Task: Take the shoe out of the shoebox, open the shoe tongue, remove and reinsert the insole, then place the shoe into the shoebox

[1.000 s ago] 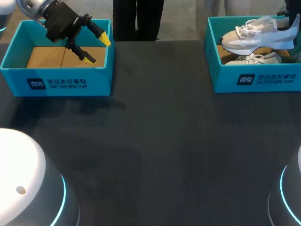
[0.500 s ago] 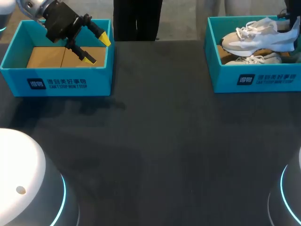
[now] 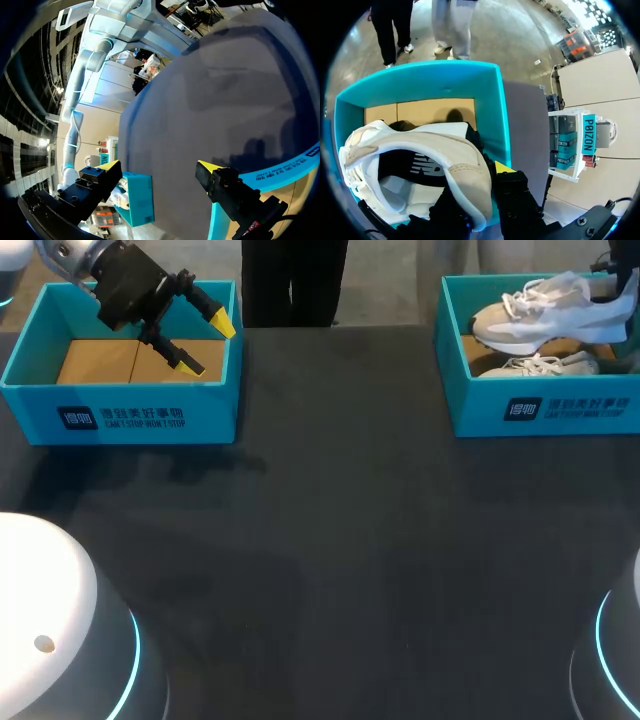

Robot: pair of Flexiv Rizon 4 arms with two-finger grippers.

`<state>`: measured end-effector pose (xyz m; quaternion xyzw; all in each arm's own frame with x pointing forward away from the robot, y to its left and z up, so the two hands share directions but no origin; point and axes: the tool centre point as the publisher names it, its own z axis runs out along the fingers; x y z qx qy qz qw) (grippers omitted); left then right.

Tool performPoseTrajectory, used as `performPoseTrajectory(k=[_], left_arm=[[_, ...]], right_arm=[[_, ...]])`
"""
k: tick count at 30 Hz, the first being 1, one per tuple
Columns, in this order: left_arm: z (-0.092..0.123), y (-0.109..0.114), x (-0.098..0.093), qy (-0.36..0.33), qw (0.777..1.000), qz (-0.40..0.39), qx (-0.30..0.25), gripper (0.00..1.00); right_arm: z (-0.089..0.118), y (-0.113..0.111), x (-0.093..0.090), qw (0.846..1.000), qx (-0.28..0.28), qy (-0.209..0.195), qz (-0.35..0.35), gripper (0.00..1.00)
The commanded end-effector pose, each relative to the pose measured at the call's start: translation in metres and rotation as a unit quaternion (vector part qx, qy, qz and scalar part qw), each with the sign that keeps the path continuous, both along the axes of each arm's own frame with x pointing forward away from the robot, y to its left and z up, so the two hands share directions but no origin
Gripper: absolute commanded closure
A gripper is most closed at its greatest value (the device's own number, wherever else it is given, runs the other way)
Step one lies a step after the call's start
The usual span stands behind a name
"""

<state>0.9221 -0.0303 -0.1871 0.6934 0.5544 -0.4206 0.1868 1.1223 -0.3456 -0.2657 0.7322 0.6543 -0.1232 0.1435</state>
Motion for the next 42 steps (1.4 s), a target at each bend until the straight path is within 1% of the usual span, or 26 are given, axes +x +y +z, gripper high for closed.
performPoseTrajectory(k=[1,11,17,22,28,34,42], left_arm=[[0.0,0.0,-0.002,-0.002,1.0,0.001,0.001,0.0],[0.0,0.0,-0.002,-0.002,1.0,0.001,0.001,0.0],[0.0,0.0,-0.002,-0.002,1.0,0.001,0.001,0.0],[0.0,0.0,-0.002,-0.002,1.0,0.001,0.001,0.0],[0.0,0.0,-0.002,-0.002,1.0,0.001,0.001,0.0],[0.0,0.0,-0.002,-0.002,1.0,0.001,0.001,0.0],[0.0,0.0,-0.002,-0.002,1.0,0.001,0.001,0.0]], right_arm=[[0.009,-0.001,0.002,1.0,0.002,-0.003,0.002,1.0],[0.035,-0.001,0.007,1.0,-0.009,-0.023,0.015,1.0],[0.039,-0.002,0.011,0.999,-0.013,-0.029,0.017,1.0],[0.038,-0.004,0.014,0.999,-0.015,-0.032,0.017,1.0],[0.033,-0.005,0.022,0.999,-0.013,-0.038,0.014,1.0],[0.026,-0.003,0.031,0.999,-0.013,-0.042,0.016,1.0],[0.012,-0.006,0.035,0.999,-0.016,-0.045,0.004,1.0]])
